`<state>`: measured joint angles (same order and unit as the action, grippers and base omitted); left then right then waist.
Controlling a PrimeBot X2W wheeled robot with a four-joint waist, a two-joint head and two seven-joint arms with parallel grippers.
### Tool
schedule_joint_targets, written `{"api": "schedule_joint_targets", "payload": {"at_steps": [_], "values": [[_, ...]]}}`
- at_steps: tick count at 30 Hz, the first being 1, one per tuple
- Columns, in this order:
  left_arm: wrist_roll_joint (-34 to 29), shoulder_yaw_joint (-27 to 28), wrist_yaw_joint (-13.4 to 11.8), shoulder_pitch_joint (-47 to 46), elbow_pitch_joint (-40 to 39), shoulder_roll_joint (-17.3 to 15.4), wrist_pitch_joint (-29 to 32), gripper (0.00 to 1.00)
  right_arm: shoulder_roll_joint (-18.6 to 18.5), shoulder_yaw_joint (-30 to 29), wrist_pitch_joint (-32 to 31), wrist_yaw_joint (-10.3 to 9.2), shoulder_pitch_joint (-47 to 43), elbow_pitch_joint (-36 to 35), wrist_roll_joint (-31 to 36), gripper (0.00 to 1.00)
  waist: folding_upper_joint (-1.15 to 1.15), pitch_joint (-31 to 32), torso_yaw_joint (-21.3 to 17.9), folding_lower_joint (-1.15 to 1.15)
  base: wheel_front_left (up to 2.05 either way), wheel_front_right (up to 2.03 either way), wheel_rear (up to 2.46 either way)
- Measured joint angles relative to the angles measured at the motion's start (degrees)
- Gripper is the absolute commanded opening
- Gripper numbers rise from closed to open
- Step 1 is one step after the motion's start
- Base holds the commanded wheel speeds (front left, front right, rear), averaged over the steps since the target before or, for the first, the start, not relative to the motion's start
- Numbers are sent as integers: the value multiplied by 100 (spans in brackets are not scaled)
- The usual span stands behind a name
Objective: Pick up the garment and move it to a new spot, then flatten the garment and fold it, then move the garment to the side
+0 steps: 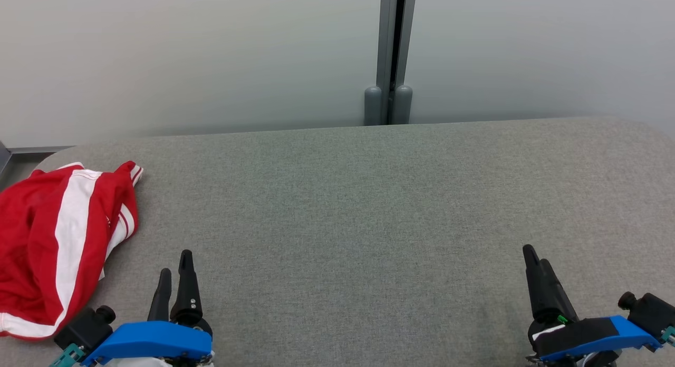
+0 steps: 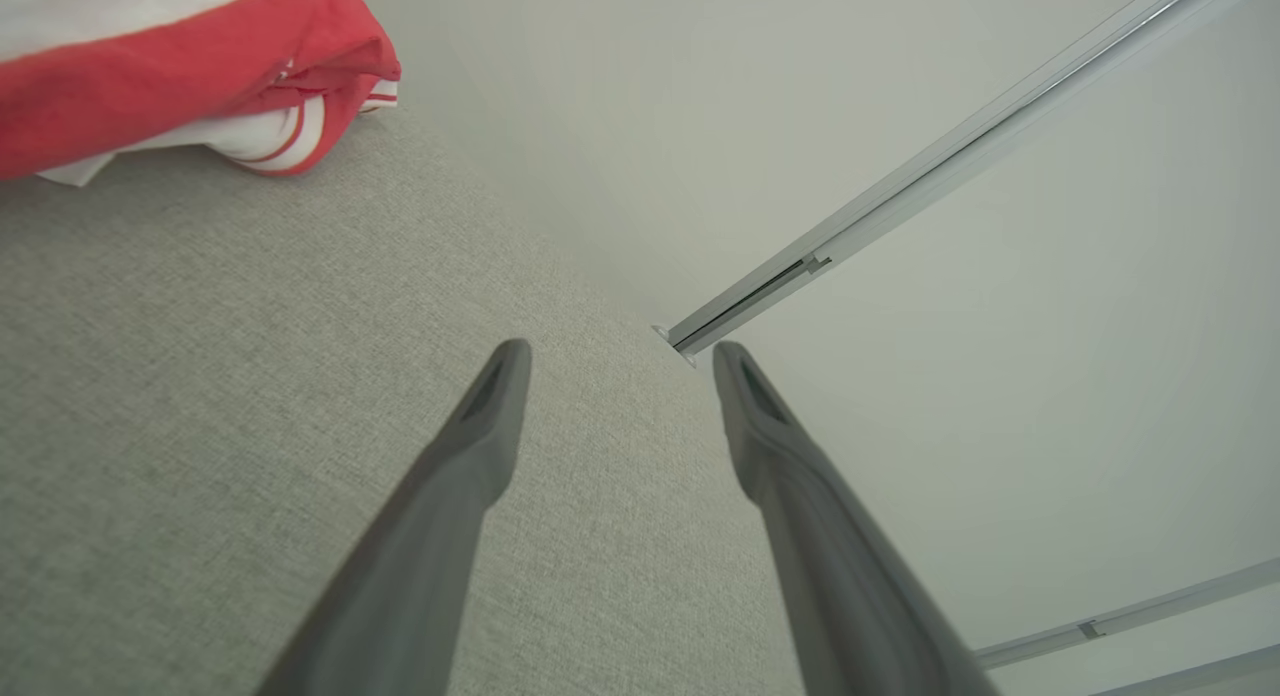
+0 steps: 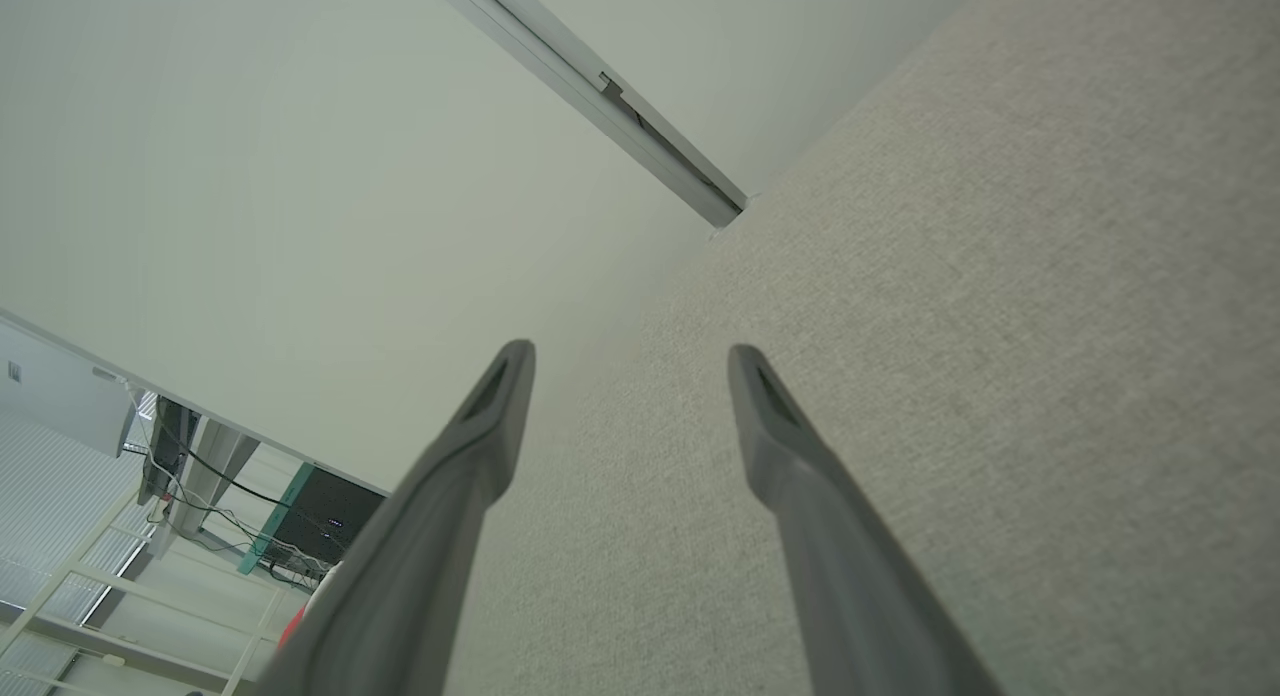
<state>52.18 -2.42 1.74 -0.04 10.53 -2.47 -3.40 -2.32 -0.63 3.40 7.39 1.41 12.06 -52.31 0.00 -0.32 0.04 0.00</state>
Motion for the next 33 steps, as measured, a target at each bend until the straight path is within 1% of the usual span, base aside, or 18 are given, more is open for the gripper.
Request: {"api": "schedule_joint_targets", "payload": {"at_steps": [6, 13, 24, 33], "values": [[-568, -62, -67, 50, 67, -3, -122, 100, -2, 83, 122, 0, -47, 114, 541, 100, 0, 0, 0, 0, 0, 0, 0], [-1087, -152, -81, 99, 145, -7, -234, 100, -5, 108, 234, 0, -46, 163, 1152, 100, 0, -2, 0, 0, 0, 0, 0], [-1797, -209, -129, 114, 200, -12, -426, 100, -9, 175, 422, 0, -46, 181, 2004, 100, 0, -2, 4, 0, 0, 0, 0], [-2203, -266, -130, 141, 315, -16, -553, 100, -12, 225, 547, 1, -46, 213, 2648, 100, 0, -1, 8, 0, 0, 0, 0]]}}
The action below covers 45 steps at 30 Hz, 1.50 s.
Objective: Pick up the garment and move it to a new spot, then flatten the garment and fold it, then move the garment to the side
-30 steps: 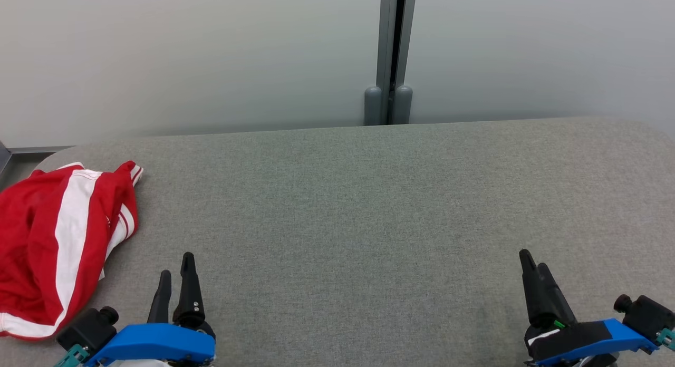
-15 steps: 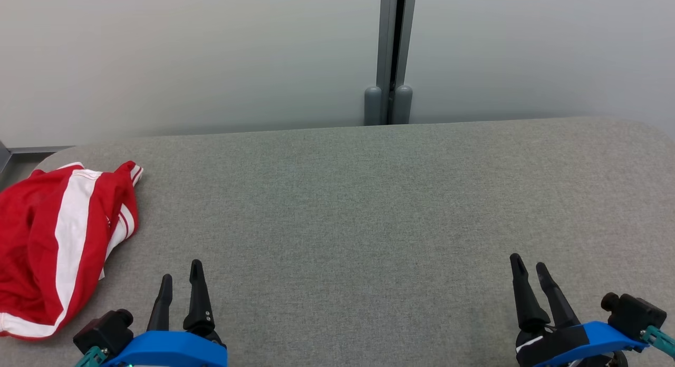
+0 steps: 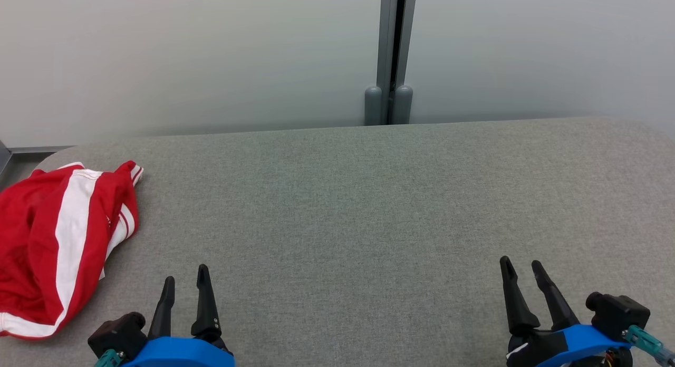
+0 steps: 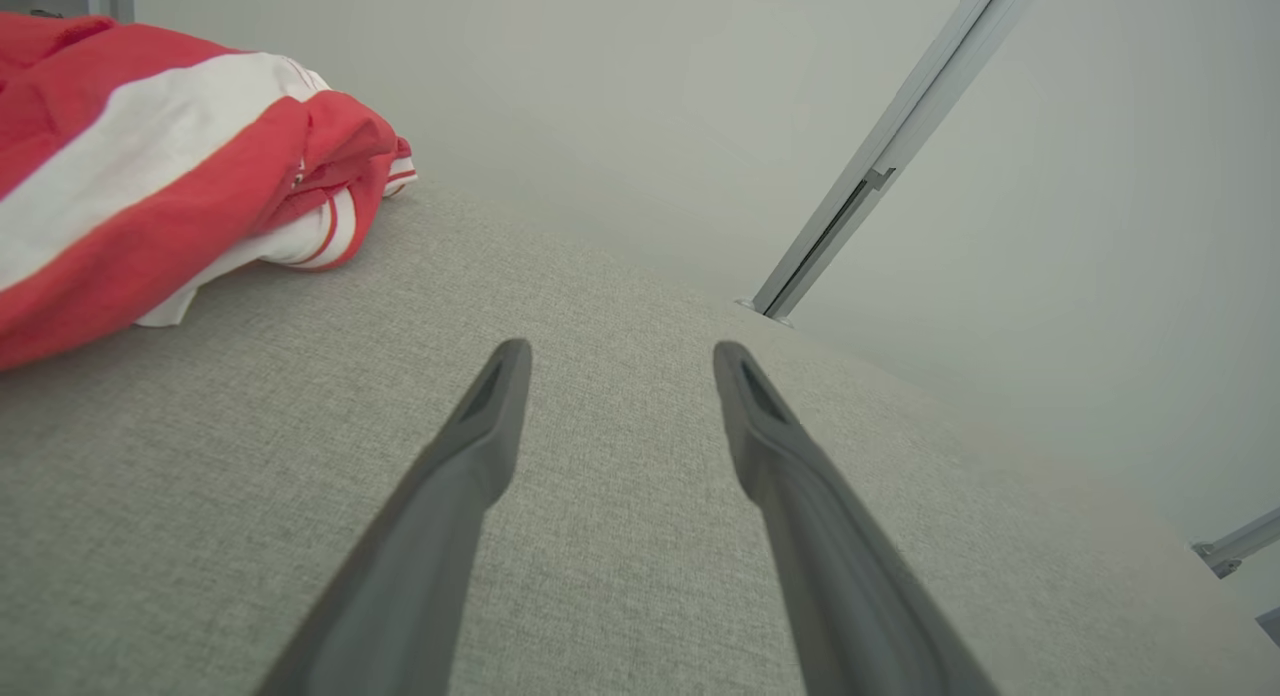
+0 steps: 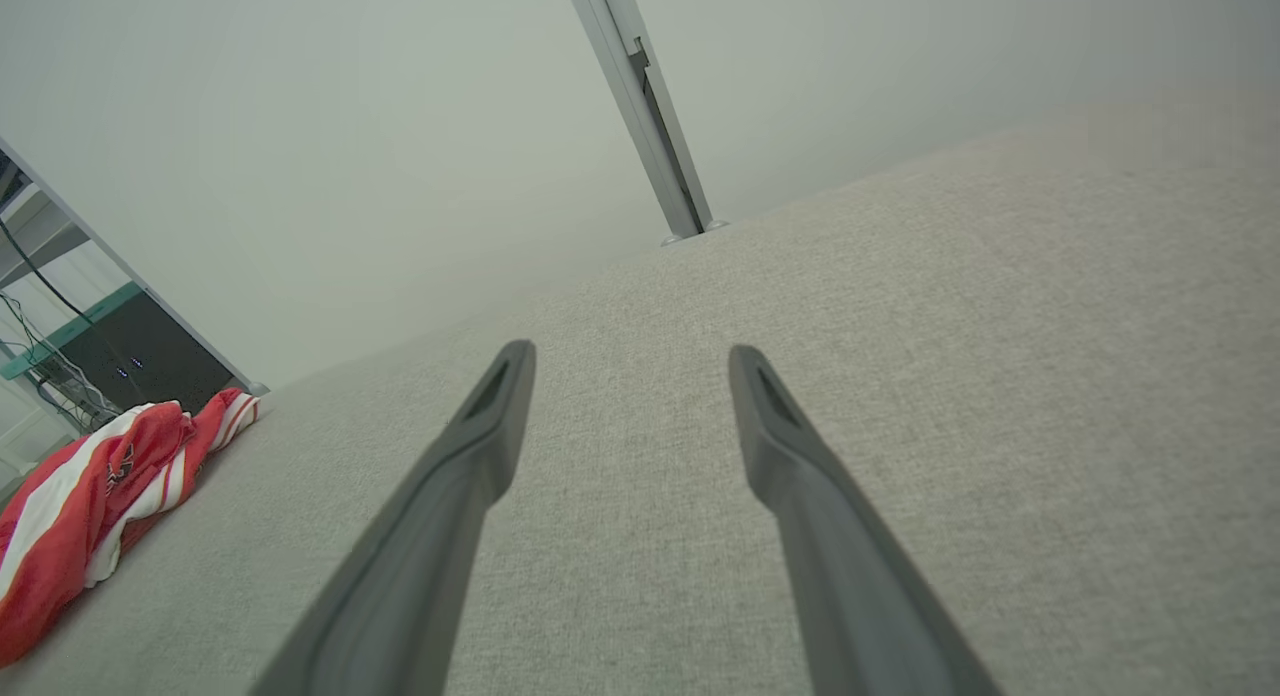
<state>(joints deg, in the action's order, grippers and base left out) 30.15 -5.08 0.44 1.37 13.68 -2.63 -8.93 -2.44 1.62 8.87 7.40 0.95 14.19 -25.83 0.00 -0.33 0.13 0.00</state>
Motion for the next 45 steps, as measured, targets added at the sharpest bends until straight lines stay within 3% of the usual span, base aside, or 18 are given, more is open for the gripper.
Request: {"api": "schedule_joint_targets", "payload": {"at_steps": [31, 45], "values": [[-1276, -187, -116, 53, 383, -13, -388, 100, -15, 44, 390, 1, 1, 160, 1640, 100, 0, 2, 19, 0, 0, 0, 0], [-1532, -359, -179, 53, 432, -16, -542, 100, -22, 73, 543, 8, 14, 255, 2253, 100, 0, -1, 24, 0, 0, 0, 0]]}}
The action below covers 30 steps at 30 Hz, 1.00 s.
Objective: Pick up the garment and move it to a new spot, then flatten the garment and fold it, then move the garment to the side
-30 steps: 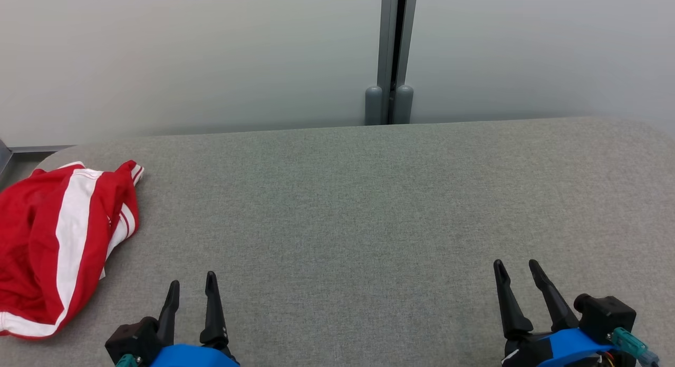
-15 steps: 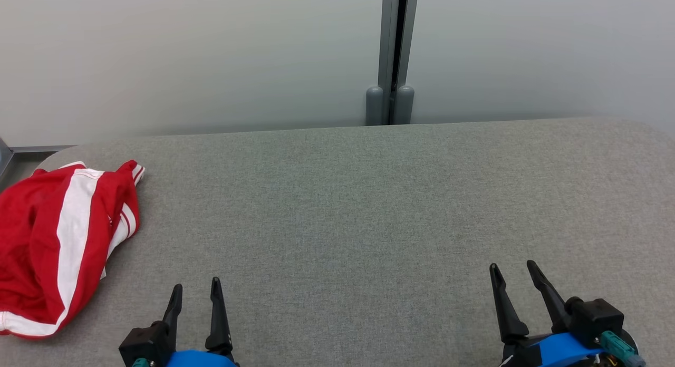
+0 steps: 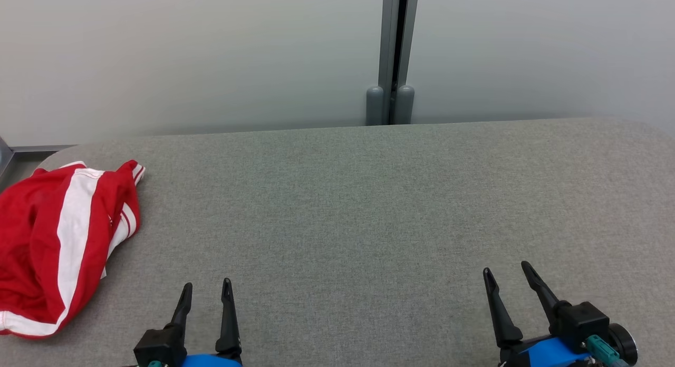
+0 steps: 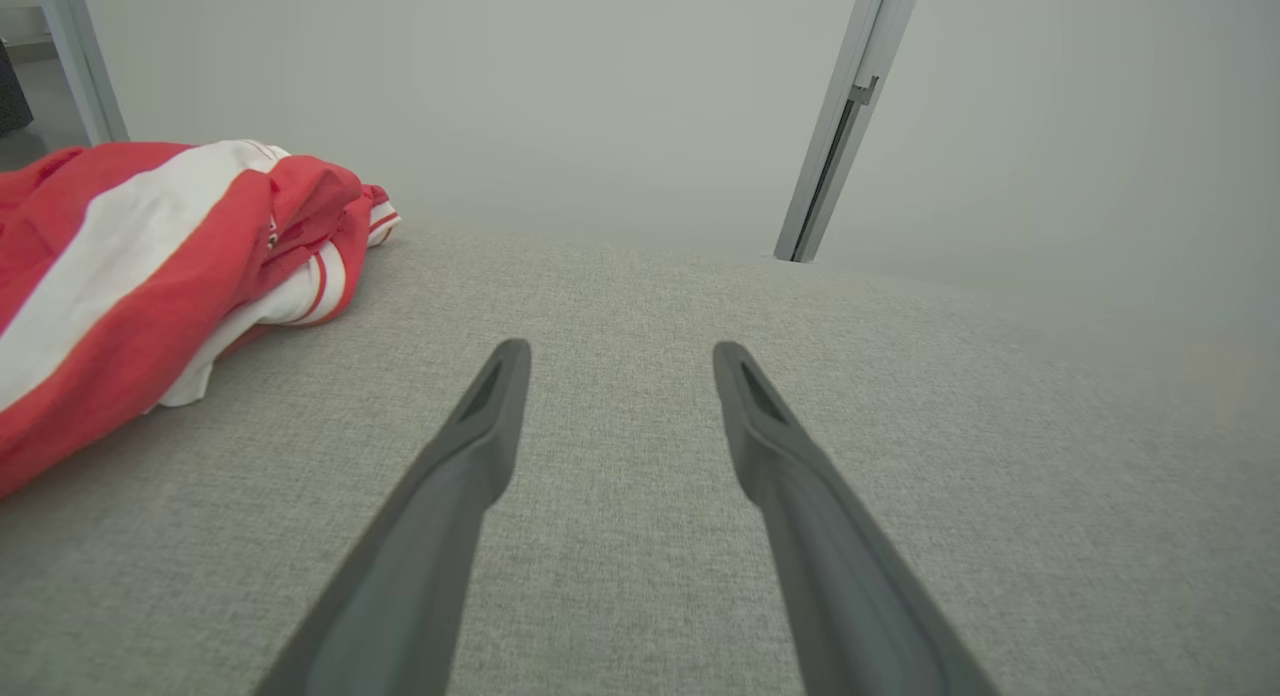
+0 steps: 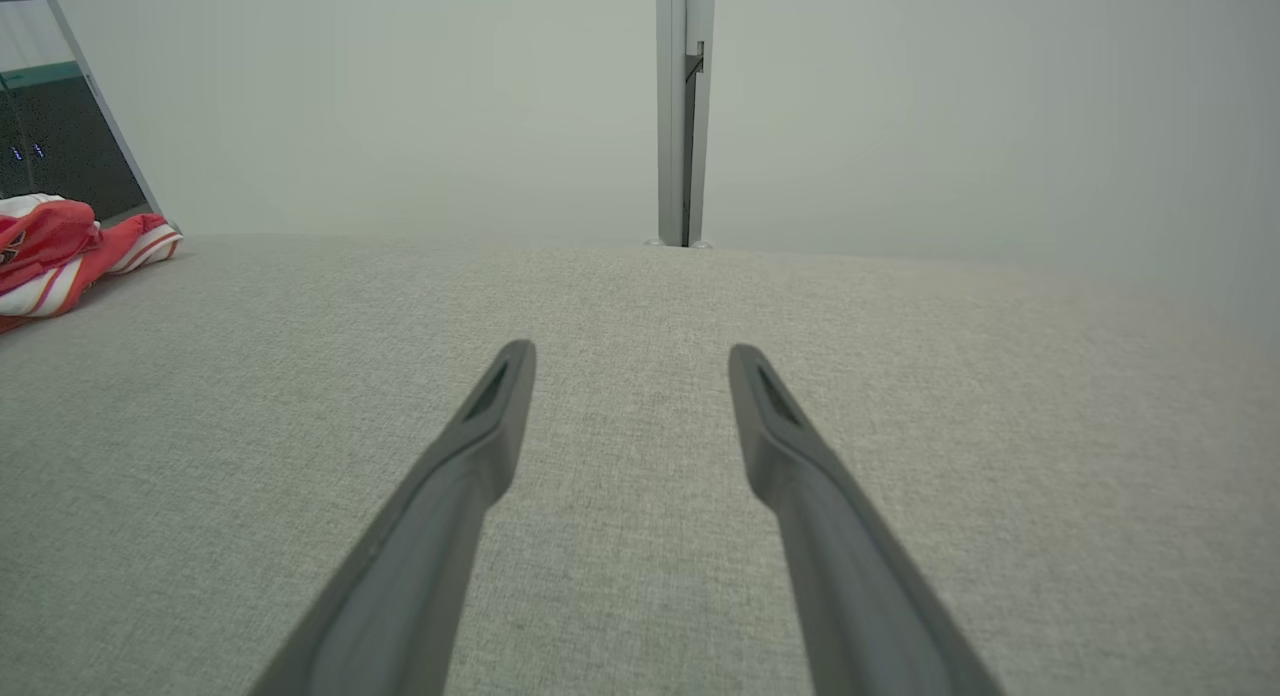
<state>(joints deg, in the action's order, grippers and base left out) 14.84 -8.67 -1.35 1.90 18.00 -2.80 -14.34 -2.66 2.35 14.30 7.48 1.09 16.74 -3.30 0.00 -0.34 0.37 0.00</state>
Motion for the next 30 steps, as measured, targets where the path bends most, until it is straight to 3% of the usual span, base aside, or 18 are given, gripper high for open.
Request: {"api": "schedule_joint_targets", "payload": {"at_steps": [30], "values": [[-181, -96, -20, -18, 257, 0, -65, 100, -4, -1, 67, 0, 5, 65, 224, 100, 0, 8, 84, 0, 0, 0, 0]]}}
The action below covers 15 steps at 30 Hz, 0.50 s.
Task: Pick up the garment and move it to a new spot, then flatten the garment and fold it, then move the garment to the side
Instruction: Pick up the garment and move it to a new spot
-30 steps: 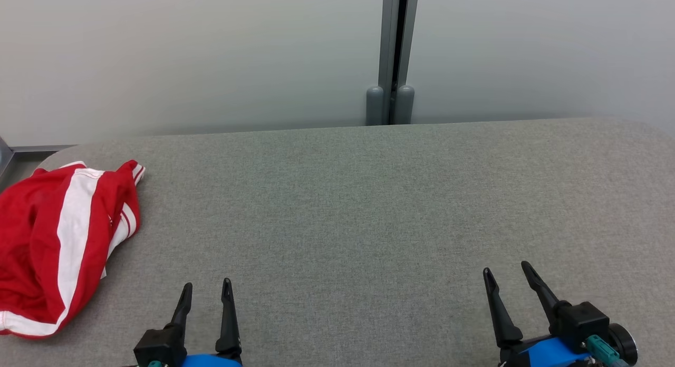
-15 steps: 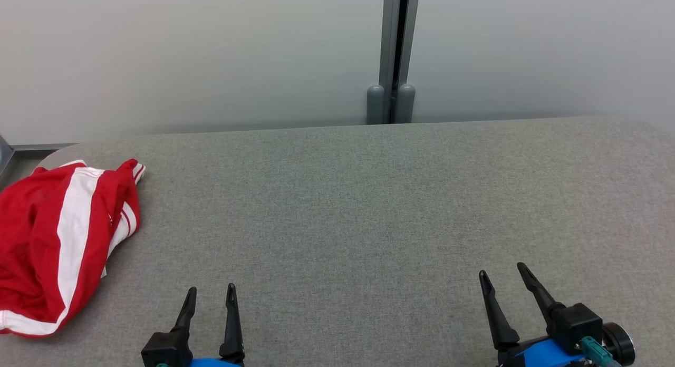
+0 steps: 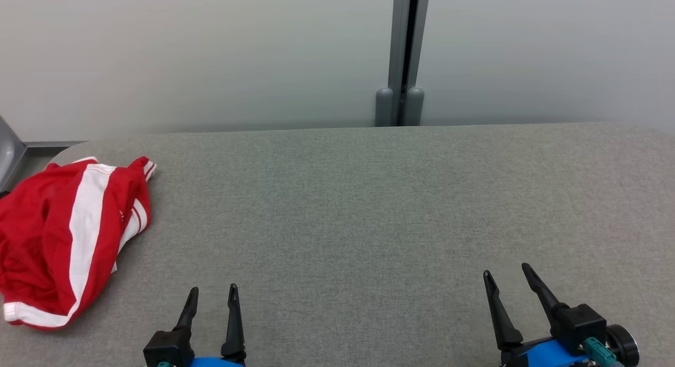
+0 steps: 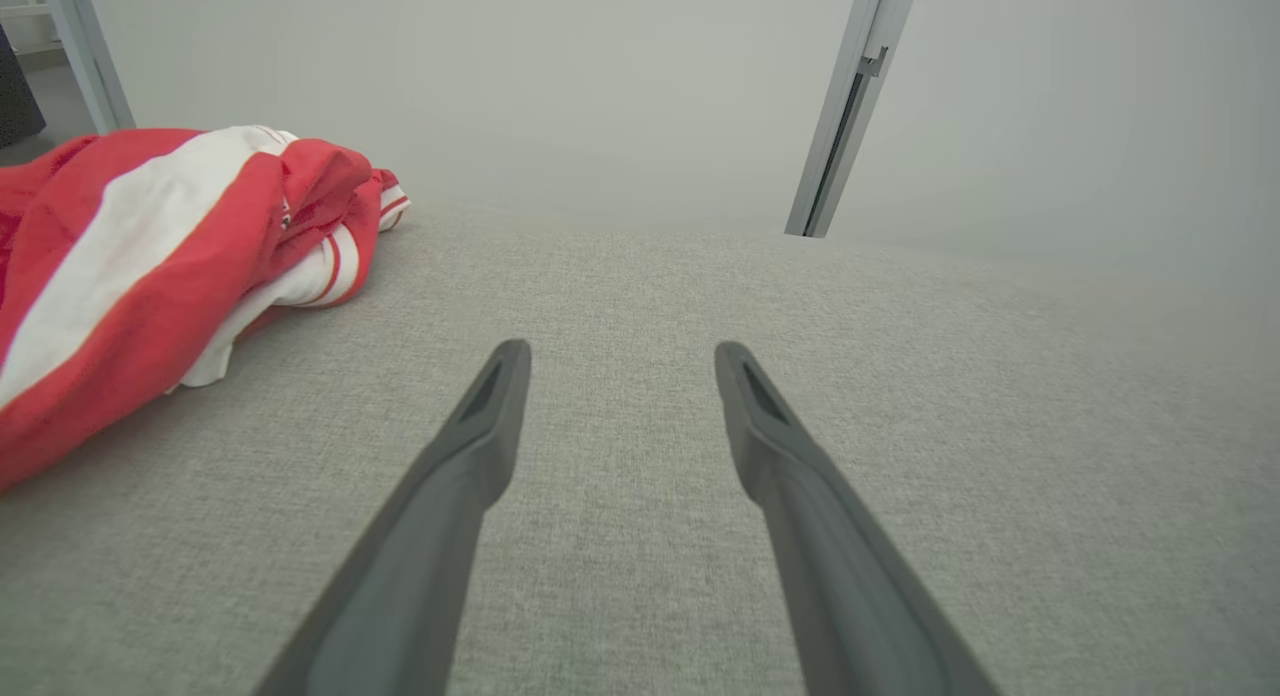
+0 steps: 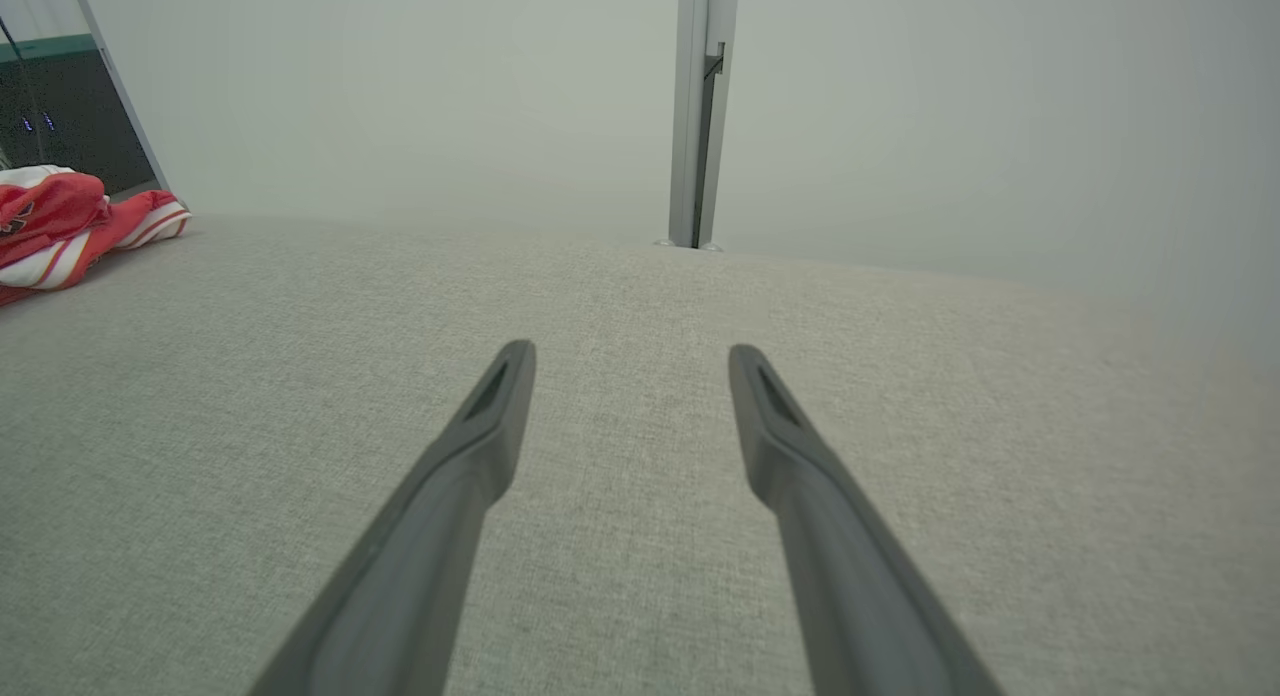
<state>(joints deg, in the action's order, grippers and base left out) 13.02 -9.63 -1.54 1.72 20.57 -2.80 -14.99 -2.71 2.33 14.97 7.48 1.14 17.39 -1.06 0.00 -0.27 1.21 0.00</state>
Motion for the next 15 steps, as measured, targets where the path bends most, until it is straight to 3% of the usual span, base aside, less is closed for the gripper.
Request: {"api": "schedule_joint_targets", "payload": {"at_steps": [7, 15], "values": [[-37, 30, 5, -68, -10, -4, -1, 100, -4, -18, 1, 0, -48, -18, -9, 100, 0, 83, 469, 0, 0, 0, 0], [-93, 21, 32, -55, -22, -29, -1, 100, -2, 127, 2, 1, -63, -8, -97, 100, 0, 216, 1494, 0, 0, 0, 0]]}}
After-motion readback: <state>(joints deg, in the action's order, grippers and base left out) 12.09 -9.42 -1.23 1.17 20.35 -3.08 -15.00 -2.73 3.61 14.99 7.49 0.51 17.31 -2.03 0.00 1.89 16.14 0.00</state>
